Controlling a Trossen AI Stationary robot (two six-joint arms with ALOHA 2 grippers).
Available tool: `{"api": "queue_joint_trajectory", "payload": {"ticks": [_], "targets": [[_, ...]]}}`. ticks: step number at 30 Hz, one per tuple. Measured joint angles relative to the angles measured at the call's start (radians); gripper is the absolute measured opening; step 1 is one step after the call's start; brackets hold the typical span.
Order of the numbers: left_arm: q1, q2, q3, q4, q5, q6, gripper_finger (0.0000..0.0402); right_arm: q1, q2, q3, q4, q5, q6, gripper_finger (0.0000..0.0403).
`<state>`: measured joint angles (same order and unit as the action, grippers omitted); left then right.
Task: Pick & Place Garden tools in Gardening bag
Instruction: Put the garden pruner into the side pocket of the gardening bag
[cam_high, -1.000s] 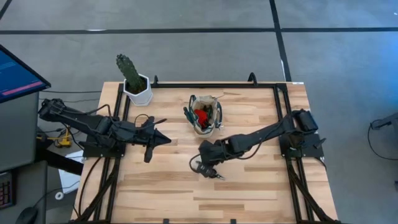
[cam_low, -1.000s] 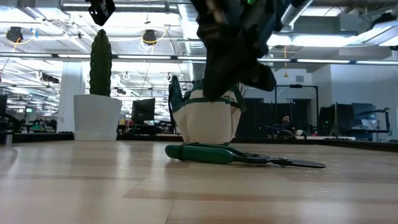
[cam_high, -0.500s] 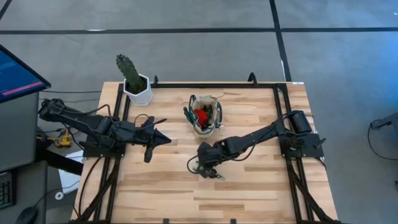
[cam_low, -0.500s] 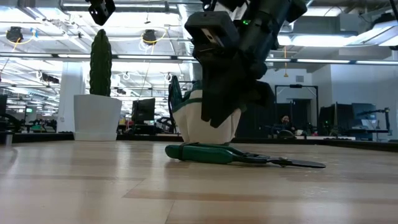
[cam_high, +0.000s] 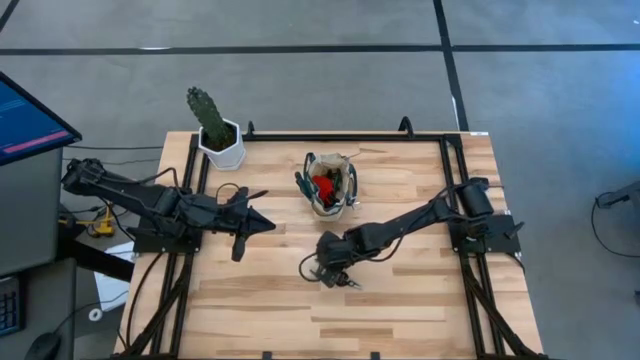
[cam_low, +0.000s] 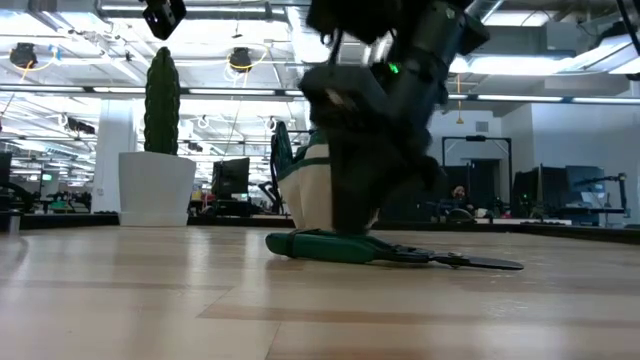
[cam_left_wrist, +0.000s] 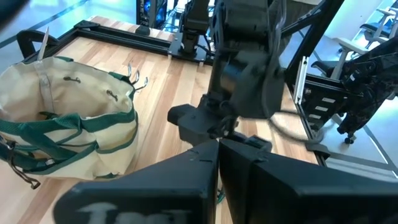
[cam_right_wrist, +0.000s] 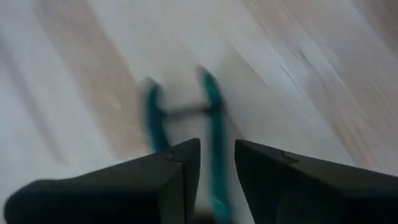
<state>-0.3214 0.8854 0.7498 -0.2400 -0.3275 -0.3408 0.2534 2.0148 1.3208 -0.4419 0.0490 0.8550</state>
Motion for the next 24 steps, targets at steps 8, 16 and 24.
{"api": "queue_joint_trajectory", "payload": {"ticks": [8,16,24], "targets": [[0.000,0.000,0.000,0.015,-0.001,0.000,0.0002,-0.001,0.003,0.000,0.009,0.001,0.001,0.0093],[0.000,0.000,0.000,0.020,-0.002,0.000,0.0002,-0.007,0.003,0.000,0.004,0.000,0.000,0.0093],[0.000,0.000,0.000,0.023,-0.002,0.000,0.0002,-0.007,0.003,0.000,-0.022,0.003,0.000,0.0093]]}}
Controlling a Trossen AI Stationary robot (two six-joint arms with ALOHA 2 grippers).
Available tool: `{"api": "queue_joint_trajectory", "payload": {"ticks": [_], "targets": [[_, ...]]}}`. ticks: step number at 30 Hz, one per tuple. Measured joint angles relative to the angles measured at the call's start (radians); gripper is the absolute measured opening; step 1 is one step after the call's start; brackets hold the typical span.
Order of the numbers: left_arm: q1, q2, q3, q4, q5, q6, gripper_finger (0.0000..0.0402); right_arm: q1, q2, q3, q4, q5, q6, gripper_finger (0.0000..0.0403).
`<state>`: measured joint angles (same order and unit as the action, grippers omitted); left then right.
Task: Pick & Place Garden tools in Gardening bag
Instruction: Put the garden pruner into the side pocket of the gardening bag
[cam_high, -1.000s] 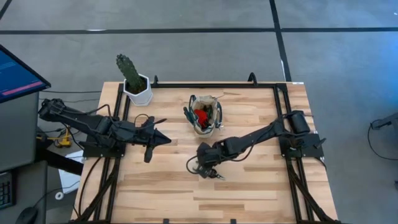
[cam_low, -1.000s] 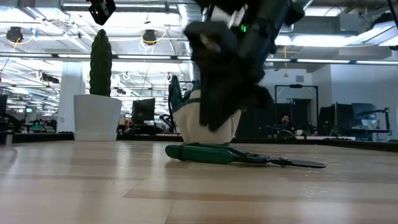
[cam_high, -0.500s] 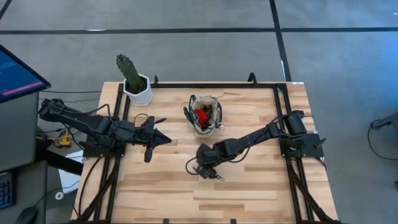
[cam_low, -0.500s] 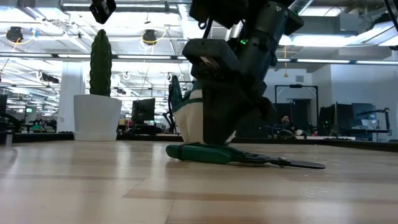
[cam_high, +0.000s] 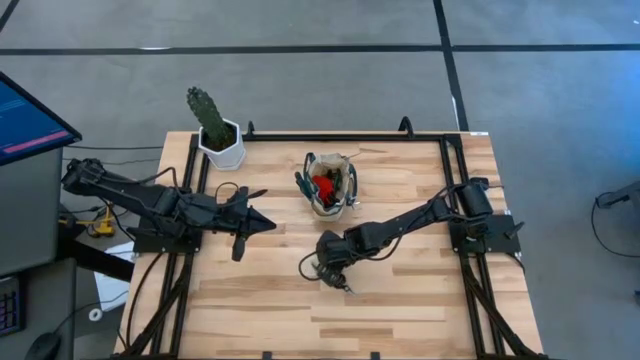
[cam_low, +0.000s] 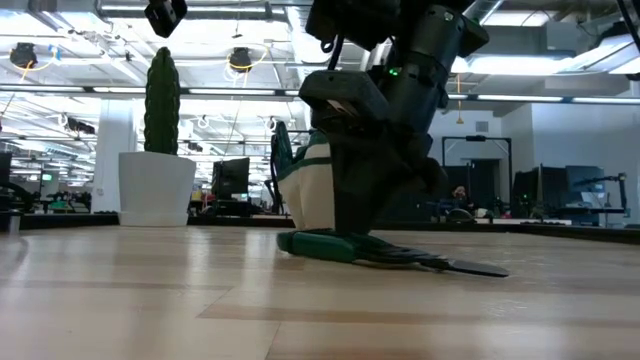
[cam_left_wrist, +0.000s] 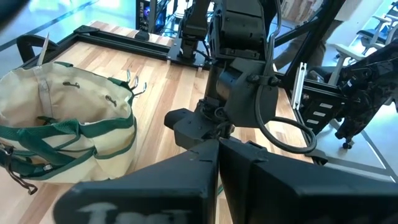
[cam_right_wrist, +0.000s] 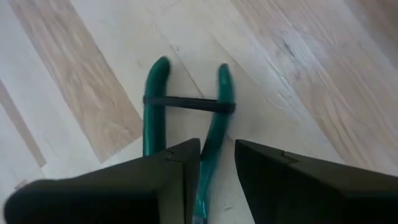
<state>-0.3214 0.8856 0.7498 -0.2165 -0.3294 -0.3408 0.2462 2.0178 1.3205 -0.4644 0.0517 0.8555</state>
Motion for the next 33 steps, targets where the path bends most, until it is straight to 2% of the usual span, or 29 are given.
{"api": "queue_joint_trajectory", "payload": {"ticks": [18,27,33], "targets": [[0.000,0.000,0.000,0.001,0.000,0.000,0.0002,-0.006,-0.001,-0.049,0.039,0.020,0.010,0.0090],[0.000,0.000,0.000,0.001,0.000,0.000,0.0002,-0.005,-0.001,-0.050,0.067,0.019,0.004,0.0039],[0.000,0.000,0.000,0.001,0.001,0.000,0.0002,-0.006,-0.002,-0.051,0.073,0.001,0.001,0.0027]]}}
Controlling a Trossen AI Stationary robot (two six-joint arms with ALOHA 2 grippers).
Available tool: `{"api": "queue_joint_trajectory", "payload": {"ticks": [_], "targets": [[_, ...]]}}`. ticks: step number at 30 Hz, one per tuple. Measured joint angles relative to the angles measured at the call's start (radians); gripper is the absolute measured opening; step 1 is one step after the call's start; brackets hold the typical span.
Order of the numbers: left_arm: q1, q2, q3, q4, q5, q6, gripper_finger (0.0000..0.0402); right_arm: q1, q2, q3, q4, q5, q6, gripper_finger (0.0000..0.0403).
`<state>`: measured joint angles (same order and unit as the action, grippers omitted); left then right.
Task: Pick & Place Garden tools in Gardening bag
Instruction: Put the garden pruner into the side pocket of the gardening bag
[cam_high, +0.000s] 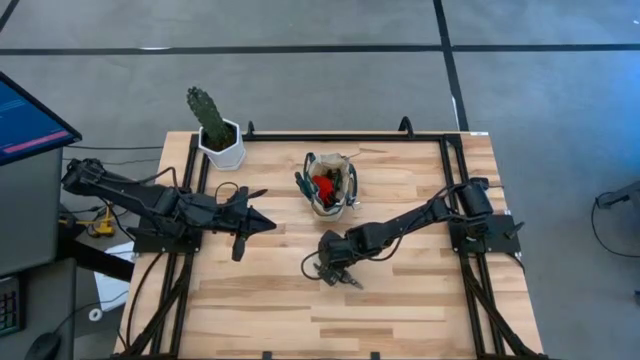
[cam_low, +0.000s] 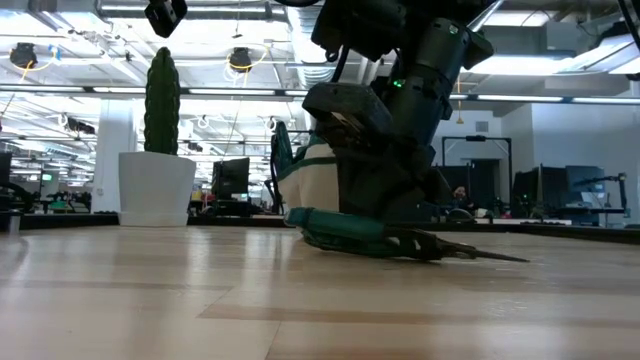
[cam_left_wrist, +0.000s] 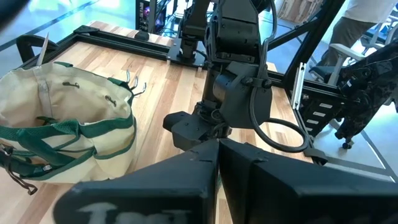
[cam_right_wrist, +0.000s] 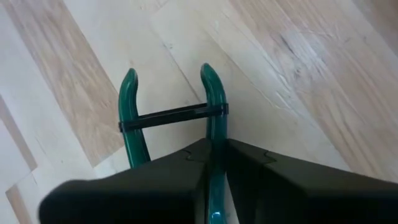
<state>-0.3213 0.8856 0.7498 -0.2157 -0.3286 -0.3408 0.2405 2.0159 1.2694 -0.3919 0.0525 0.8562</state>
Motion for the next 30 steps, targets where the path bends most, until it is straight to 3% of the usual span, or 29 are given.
{"api": "queue_joint_trajectory", "payload": {"ticks": [12,23,30], "targets": [[0.000,0.000,0.000,0.006,0.000,0.000,0.0002,0.002,0.000,0.004,0.015,0.001,-0.024,0.0014],[0.000,0.000,0.000,0.010,0.000,0.000,0.0002,0.000,-0.008,0.092,0.001,0.002,-0.106,0.0009],[0.000,0.000,0.000,0.021,0.000,0.000,0.0002,0.001,-0.111,0.132,-0.027,0.128,-0.205,0.0009]]}}
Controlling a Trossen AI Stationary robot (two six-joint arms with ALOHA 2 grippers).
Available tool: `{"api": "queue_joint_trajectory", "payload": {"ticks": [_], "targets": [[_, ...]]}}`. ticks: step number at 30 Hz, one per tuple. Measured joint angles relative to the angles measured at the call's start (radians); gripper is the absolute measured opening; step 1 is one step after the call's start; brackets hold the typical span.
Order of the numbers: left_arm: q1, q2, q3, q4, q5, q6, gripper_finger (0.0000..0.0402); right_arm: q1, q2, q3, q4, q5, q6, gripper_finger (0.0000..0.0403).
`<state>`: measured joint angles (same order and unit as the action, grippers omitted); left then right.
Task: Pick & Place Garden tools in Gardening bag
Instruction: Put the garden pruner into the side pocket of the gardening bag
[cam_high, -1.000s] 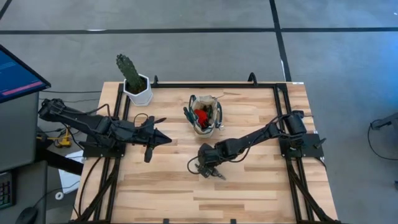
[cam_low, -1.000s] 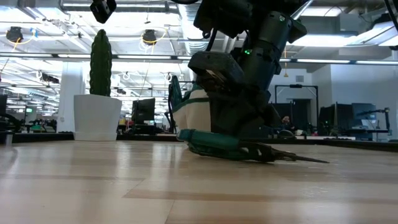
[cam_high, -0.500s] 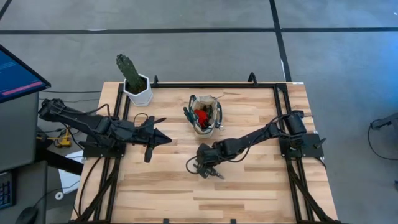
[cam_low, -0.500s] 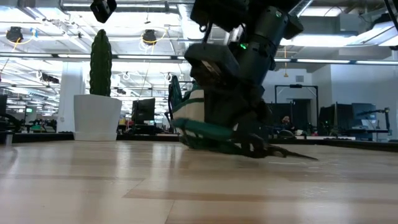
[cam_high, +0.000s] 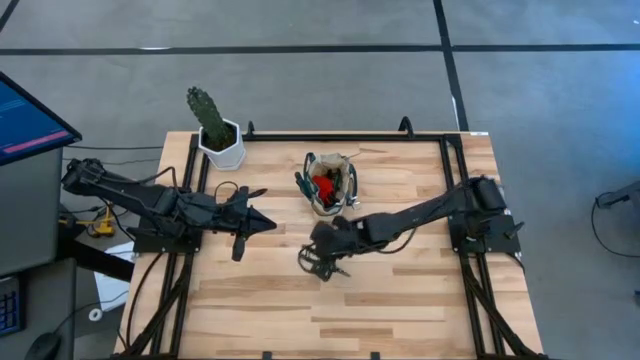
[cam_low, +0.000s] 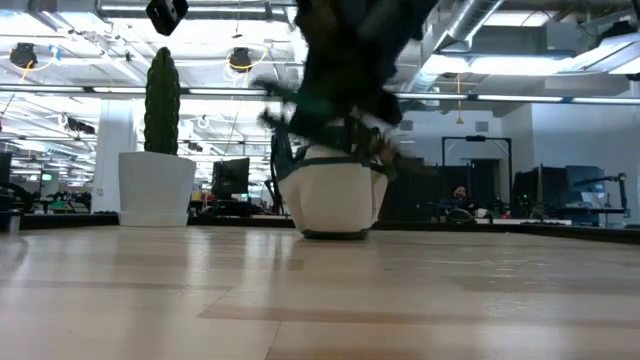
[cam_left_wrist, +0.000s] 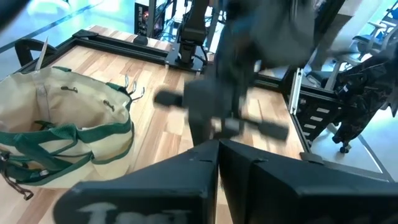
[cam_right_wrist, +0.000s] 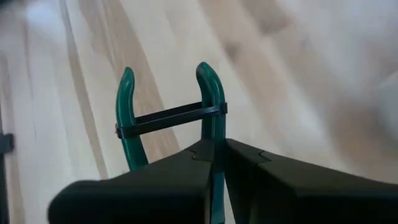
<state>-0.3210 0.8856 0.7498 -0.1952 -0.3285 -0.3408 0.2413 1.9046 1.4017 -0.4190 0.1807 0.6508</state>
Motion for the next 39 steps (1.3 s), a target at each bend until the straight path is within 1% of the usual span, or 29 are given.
{"api": "queue_joint_trajectory", "payload": {"ticks": [6,9,13,17,21,23,26,29,33,36,39], "targets": [[0.000,0.000,0.000,0.026,0.002,0.000,0.0002,-0.014,-0.184,0.000,-0.019,0.131,-0.086,0.0008],[0.000,0.000,0.000,0.030,0.001,0.000,0.0002,-0.016,-0.268,0.000,0.005,0.164,-0.134,0.0008],[0.000,0.000,0.000,0.038,0.001,0.000,0.0002,-0.015,-0.346,0.000,0.079,0.155,-0.225,0.0007],[0.003,0.000,0.000,0.061,0.000,-0.005,0.0002,-0.015,-0.377,0.000,0.212,0.040,-0.308,0.0005],[0.003,0.000,0.000,0.146,0.000,0.000,0.0002,-0.020,-0.365,-0.001,0.360,-0.113,-0.365,0.0001],[0.003,0.000,0.000,0.179,0.031,0.014,0.0002,-0.023,-0.356,-0.001,0.417,-0.173,-0.371,0.0001],[0.003,0.022,0.000,0.234,0.103,0.022,0.0002,-0.032,-0.346,-0.002,0.451,-0.211,-0.373,0.0001],[0.003,0.079,0.001,0.317,0.157,0.028,0.0002,-0.043,-0.346,-0.002,0.490,-0.237,-0.374,0.0000],[0.015,0.196,0.000,0.500,0.233,0.049,0.0004,-0.055,-0.346,-0.001,0.505,-0.258,-0.374,0.0000],[0.034,0.282,0.000,0.653,0.284,0.052,0.0015,-0.055,-0.347,-0.001,0.549,-0.298,-0.373,0.0000],[0.054,0.341,0.000,0.731,0.313,0.050,0.0036,-0.054,-0.348,0.000,0.553,-0.314,-0.372,0.0000]]}}
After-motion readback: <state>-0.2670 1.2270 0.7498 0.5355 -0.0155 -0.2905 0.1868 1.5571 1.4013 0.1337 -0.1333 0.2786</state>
